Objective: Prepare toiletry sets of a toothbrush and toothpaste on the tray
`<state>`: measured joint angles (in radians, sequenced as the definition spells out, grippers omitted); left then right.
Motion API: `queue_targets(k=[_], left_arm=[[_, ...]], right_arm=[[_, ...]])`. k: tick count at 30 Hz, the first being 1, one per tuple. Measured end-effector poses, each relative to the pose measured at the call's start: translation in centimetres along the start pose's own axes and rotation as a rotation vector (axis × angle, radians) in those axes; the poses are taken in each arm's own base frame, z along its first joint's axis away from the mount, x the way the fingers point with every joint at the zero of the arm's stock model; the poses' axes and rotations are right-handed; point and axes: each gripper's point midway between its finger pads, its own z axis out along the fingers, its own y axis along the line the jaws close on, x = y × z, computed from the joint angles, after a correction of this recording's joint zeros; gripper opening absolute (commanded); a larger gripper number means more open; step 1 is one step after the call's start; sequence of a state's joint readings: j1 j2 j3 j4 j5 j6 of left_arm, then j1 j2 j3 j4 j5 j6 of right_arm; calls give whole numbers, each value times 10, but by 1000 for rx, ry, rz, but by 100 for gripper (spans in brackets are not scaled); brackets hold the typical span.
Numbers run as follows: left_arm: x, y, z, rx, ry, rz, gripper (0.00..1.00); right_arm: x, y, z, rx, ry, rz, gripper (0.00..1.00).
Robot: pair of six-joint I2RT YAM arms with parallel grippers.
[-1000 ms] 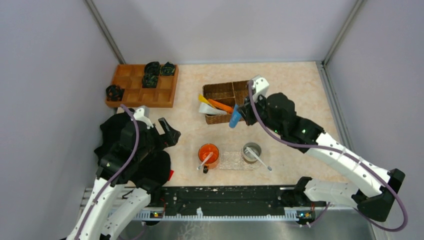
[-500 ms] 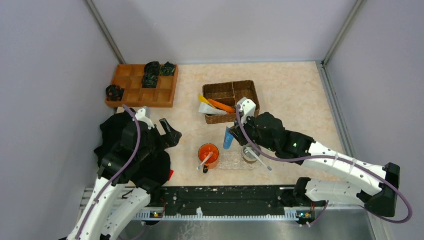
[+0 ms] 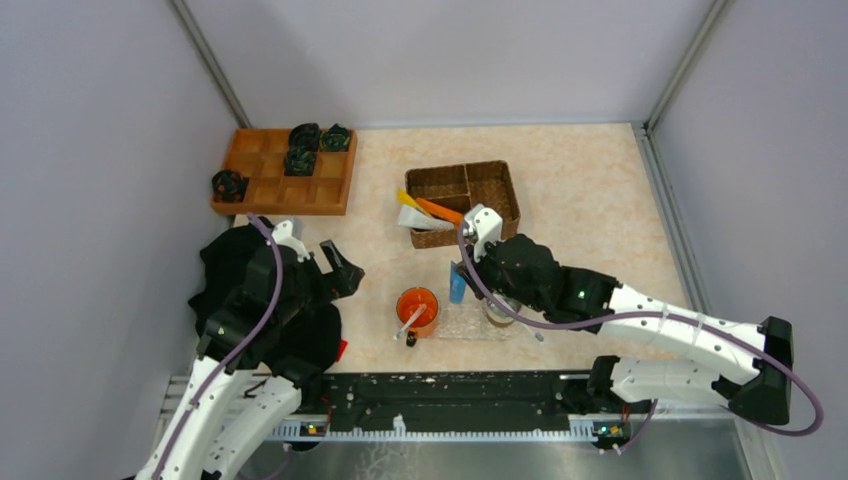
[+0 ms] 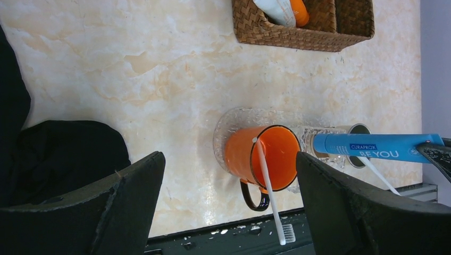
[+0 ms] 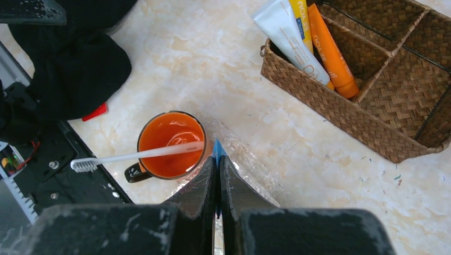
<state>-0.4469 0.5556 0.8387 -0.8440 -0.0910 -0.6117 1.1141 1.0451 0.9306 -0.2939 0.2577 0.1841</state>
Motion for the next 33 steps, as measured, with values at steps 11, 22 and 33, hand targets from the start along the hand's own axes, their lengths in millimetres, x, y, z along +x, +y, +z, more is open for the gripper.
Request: queue_targets(k=[11,22,33], left_arm=[[2,0,3,5,5,-1,99],[5,0,4,8,12,-2,99],[4,0,4,9,11,-2,99]], right_arm=[[11,-11,-4,61,41,-20,0],[24,-18,-5,94,63,-29,0],[49,-20,4,103,111,-41,0]])
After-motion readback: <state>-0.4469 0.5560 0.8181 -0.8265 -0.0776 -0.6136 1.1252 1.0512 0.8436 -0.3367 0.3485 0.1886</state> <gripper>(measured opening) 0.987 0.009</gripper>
